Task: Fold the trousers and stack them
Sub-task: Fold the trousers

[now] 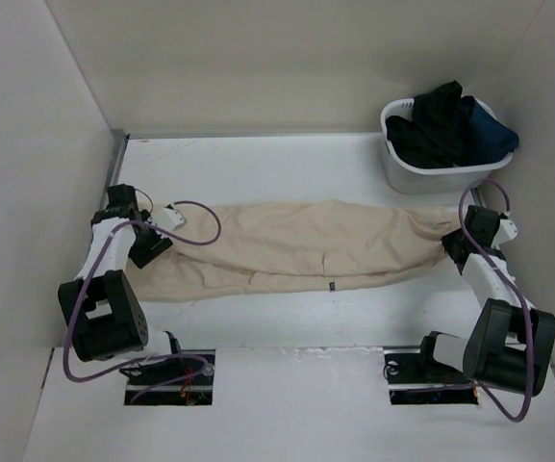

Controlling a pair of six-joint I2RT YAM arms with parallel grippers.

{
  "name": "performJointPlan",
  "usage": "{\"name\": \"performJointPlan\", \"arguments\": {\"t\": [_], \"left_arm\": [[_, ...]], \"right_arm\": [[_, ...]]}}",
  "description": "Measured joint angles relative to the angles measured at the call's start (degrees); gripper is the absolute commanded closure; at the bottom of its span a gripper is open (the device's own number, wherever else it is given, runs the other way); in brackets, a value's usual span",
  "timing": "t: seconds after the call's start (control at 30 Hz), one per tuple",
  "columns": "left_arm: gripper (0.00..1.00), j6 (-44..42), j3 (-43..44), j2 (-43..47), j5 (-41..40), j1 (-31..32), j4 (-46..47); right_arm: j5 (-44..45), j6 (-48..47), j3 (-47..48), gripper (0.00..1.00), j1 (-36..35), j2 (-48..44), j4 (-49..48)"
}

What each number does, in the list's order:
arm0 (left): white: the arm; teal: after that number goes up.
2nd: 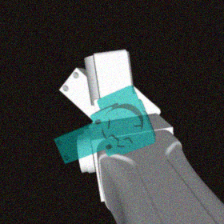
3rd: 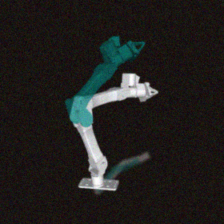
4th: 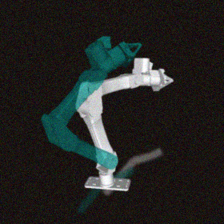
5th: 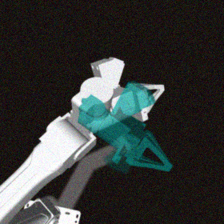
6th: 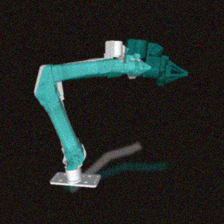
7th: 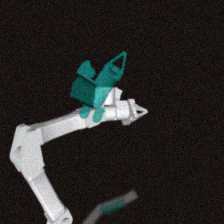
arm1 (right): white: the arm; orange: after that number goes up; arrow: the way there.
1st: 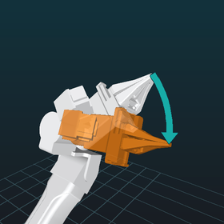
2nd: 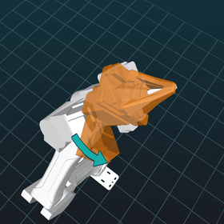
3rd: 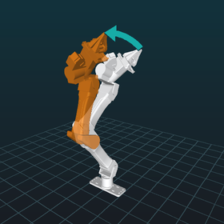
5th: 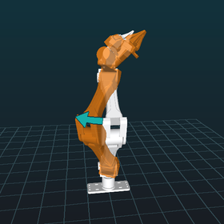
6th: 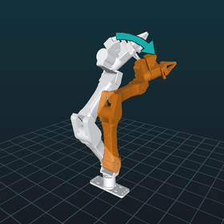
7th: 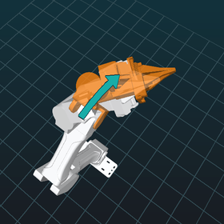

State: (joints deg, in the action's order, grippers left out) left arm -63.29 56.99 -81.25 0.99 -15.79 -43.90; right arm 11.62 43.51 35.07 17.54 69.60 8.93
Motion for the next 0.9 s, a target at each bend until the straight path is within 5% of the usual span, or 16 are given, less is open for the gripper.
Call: {"name": "performJointPlan", "arguments": {"t": [0.47, 0.57, 0.67, 0.9], "left_arm": [[0.49, -2.54, -1.51, -9.18, -1.36, 3.85, 9.55], [0.65, -2.64, -1.46, -10.14, -1.92, 3.43, 9.62], [0.94, -2.8, -1.46, -10.71, -2.29, 3.34, 9.2], [1.0, -3.04, -1.25, -10.12, -1.57, 1.27, 9.2]], "right_arm": [[2.58, 1.9, 0.22, 1.0, -1.14, -2.01, 3.08], [2.6, 2.05, -0.09, 1.0, -1.11, -3.19, 3.17], [2.58, 2.34, -0.39, 1.0, -0.87, -3.93, 3.48], [2.45, 2.43, -0.42, 1.0, 0.96, -5.11, 4.35]]}}
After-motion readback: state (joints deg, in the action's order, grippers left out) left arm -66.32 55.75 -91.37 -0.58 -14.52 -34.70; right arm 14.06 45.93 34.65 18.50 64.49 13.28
